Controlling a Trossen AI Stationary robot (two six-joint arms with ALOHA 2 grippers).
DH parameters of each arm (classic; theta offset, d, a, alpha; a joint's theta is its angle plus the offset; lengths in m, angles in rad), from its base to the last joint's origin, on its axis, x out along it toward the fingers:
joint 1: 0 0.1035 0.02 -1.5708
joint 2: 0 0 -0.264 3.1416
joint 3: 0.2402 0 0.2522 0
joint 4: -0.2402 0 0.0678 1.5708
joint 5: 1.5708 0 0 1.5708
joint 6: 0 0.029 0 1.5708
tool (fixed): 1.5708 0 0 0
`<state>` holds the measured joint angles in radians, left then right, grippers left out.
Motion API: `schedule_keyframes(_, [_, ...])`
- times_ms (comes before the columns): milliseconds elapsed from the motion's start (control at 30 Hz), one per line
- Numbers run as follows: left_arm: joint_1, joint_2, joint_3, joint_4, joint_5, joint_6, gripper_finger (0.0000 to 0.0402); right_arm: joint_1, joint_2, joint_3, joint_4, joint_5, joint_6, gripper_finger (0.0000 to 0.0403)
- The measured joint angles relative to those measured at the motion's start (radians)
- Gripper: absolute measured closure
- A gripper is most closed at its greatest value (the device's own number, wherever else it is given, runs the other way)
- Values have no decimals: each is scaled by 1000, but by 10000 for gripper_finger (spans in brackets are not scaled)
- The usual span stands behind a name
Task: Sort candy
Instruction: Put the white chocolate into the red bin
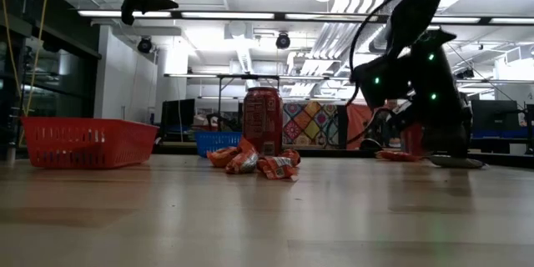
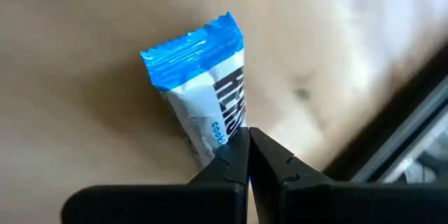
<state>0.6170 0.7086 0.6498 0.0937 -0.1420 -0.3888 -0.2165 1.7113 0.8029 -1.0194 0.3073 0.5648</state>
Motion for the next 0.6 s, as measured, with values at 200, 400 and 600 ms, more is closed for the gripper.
schedule_keyframes(200, [0, 0, 0, 0, 23, 0, 287, 138, -98, 0, 82, -107, -132, 403])
schedule_keyframes(400, [0, 0, 0, -17, 27, 0, 287, 210, -211, 3, 184, -202, -373, 403])
schedule_keyframes(600, [0, 0, 0, -21, 28, 17, 287, 189, -361, 73, 77, -166, -430, 403])
